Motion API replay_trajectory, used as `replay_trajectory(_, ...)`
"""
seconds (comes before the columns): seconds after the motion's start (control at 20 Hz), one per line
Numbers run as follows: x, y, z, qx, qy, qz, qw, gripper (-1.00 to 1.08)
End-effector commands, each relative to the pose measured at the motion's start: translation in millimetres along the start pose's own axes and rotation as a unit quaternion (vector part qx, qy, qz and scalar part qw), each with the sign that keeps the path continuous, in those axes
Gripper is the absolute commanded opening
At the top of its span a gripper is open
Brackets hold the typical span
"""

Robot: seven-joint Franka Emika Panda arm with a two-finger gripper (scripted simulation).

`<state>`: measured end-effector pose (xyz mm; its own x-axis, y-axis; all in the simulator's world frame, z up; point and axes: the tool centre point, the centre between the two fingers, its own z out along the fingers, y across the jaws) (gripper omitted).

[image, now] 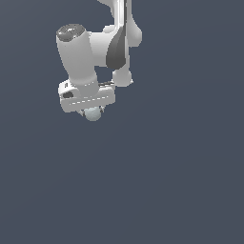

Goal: Pick up the object and move it to a goal position.

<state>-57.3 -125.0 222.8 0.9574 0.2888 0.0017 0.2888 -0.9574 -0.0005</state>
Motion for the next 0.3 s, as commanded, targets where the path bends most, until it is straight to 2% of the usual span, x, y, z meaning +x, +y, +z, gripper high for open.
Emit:
replay_trajectory(0.0, -3.1, 5.7, -5.6, 0.0, -0.001, -0.001, 1.0, -1.0)
replay_trajectory(0.25, -2.0, 6.6, -5.7, 0.0, -0.001, -0.001, 1.0, -1.0)
